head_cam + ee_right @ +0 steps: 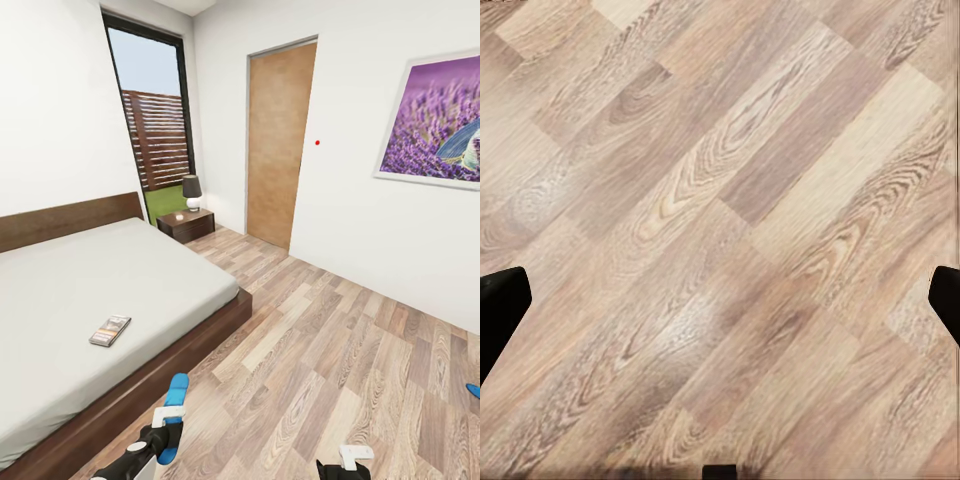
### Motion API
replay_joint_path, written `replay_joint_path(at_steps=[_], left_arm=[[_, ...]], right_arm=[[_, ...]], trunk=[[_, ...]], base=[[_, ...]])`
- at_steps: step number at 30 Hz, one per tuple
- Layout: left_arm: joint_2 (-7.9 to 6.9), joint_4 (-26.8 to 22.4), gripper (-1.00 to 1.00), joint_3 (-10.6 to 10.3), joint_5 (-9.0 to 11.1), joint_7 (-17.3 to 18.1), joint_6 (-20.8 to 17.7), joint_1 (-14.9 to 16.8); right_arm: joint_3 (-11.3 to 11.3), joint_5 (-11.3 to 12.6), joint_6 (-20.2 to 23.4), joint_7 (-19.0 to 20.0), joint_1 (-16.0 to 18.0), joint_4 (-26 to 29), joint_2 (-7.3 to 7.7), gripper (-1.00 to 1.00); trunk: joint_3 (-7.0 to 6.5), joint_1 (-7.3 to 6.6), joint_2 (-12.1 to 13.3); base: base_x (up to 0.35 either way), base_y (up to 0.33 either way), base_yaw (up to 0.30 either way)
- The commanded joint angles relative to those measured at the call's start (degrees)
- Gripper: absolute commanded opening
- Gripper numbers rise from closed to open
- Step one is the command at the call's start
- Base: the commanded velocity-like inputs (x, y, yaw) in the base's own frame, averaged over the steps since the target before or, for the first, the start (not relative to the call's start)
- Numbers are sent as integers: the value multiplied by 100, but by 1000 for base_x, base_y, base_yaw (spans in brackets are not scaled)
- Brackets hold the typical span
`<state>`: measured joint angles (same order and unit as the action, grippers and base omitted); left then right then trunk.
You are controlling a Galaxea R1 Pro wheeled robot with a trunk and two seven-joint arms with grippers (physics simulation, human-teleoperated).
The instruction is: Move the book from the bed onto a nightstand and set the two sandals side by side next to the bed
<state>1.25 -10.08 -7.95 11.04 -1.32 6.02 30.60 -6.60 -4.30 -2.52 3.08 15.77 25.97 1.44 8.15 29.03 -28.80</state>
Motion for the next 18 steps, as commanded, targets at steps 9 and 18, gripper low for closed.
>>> replay_joint_path(at_steps=[9, 18], left_arm=[[-2, 6, -100, -55, 49, -17, 22, 7], [-2, 6, -100, -55, 48, -17, 22, 7]], right_arm=[[-41, -43, -19, 39, 4, -9, -10, 100], [-34, -44, -20, 44, 5, -13, -15, 100]], trunk=[[-152, -196, 353], [-257, -325, 588]], base=[[0, 0, -269], [0, 0, -152]])
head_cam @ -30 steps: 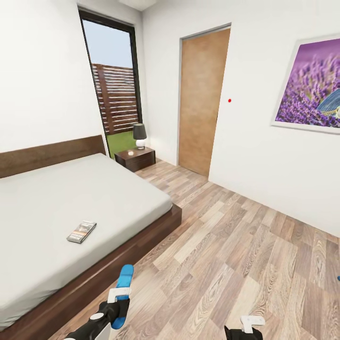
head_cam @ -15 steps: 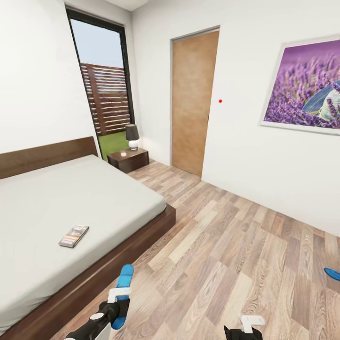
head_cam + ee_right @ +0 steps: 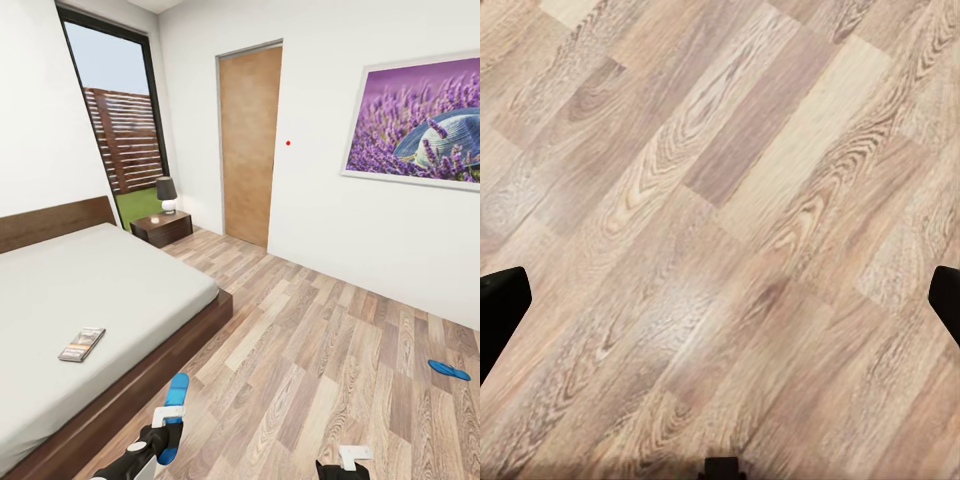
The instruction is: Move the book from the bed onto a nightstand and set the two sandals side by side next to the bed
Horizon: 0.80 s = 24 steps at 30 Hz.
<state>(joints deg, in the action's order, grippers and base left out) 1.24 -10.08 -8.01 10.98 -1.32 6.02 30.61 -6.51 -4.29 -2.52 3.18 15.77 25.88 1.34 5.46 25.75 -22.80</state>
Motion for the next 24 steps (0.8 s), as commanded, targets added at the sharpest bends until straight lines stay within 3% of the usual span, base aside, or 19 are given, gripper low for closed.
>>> replay_joint_path(at_steps=[1, 10, 24], left_arm=[[-1, 6, -100, -50, 54, -17, 22, 6], [-1, 6, -100, -51, 54, -17, 22, 6], [-1, 0, -100, -52, 62, -15, 24, -1]], right_arm=[[-44, -45, -20, 33, 5, -4, -7, 100], [-46, -31, -17, 65, 4, -4, -3, 100], [-44, -28, -12, 103, 4, -4, -2, 100]], trunk=[[12, 3, -12], [12, 3, -12], [12, 3, -12]], base=[[0, 0, -24], [0, 0, -38], [0, 0, -214]])
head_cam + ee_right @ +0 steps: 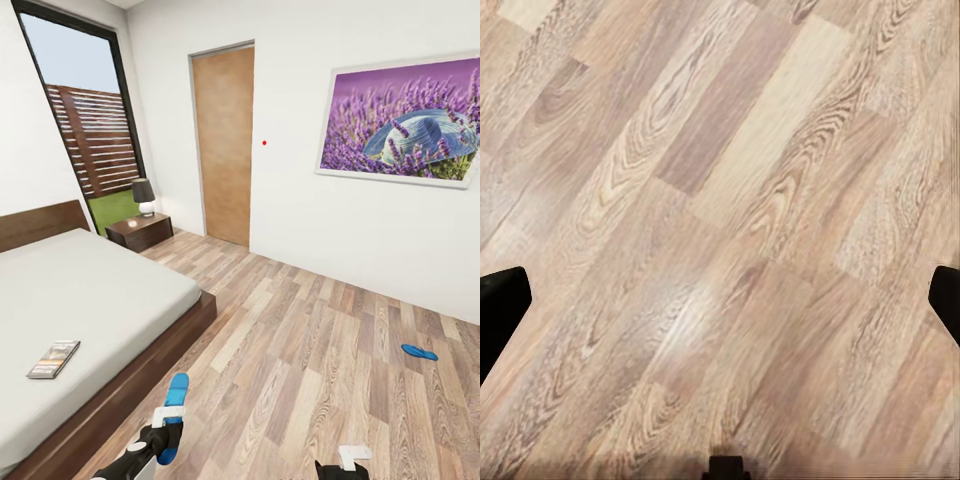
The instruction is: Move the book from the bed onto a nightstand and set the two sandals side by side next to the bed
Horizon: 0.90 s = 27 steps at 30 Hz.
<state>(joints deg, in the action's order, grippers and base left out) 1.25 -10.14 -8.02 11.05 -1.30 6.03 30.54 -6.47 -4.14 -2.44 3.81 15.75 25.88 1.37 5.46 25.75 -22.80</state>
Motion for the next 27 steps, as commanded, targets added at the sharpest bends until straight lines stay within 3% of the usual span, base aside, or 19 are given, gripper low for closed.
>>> replay_joint_path(at_steps=[1, 27], left_arm=[[-2, 5, -100, -50, 55, -17, 22, 5], [-2, 3, -100, -54, 55, -19, 21, 4]], right_arm=[[-47, -44, -20, 40, 6, -4, -5, 100], [-47, -43, -20, 41, 7, -12, -5, 100]], trunk=[[12, 3, -12], [12, 3, -12]], base=[[0, 0, -256], [0, 0, -261]])
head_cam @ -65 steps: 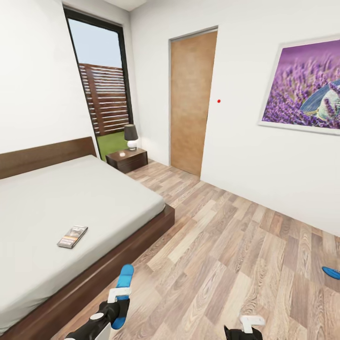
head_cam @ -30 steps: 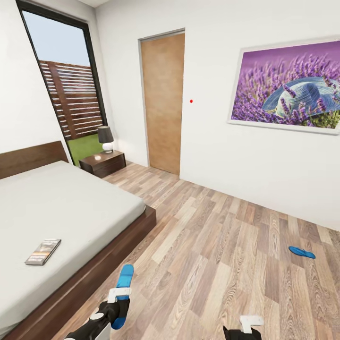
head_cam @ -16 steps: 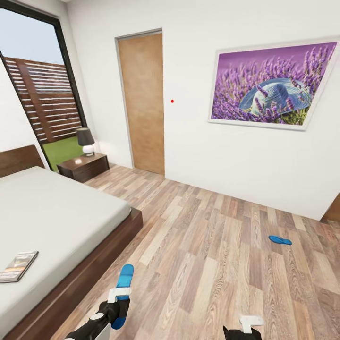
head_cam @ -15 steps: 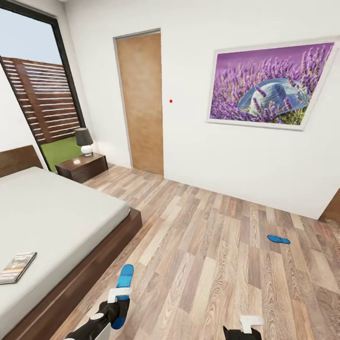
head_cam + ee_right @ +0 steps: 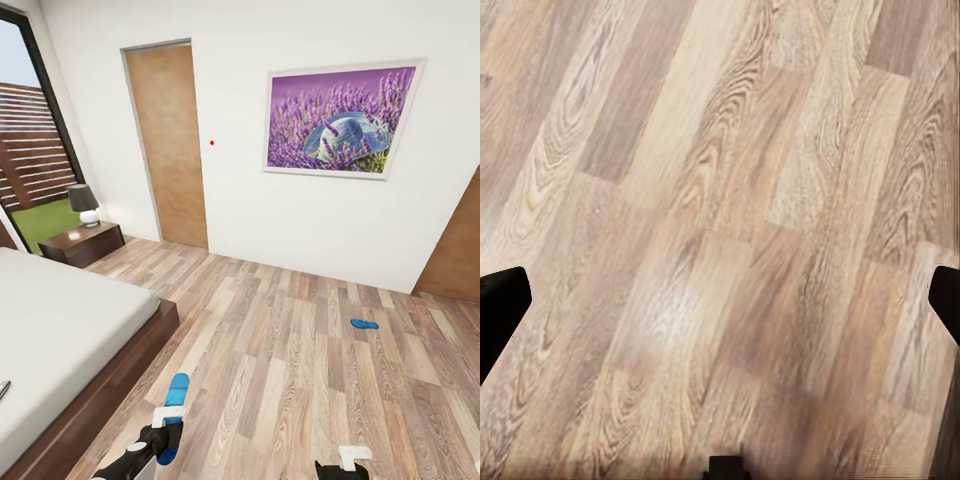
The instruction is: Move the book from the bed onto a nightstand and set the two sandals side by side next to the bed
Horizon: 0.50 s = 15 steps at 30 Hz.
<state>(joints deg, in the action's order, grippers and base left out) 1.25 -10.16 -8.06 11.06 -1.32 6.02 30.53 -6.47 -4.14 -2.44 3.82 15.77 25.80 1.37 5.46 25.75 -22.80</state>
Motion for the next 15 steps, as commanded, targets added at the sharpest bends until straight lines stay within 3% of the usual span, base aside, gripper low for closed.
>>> replay_joint_path(at_steps=[1, 8, 15], left_arm=[[-2, 5, -100, -50, 54, -17, 22, 6], [-2, 5, -100, -54, 54, -17, 22, 6], [-2, 5, -100, -55, 54, -17, 23, 6]], right_arm=[[-47, -44, -20, 40, 6, -4, -5, 100], [-47, -44, -20, 40, 6, -7, -5, 100], [-47, -44, -20, 42, 6, -7, -5, 100]], trunk=[[12, 3, -12], [12, 3, -12], [12, 3, -12]], base=[[5, 0, -262], [84, 0, -263], [263, 0, -262]])
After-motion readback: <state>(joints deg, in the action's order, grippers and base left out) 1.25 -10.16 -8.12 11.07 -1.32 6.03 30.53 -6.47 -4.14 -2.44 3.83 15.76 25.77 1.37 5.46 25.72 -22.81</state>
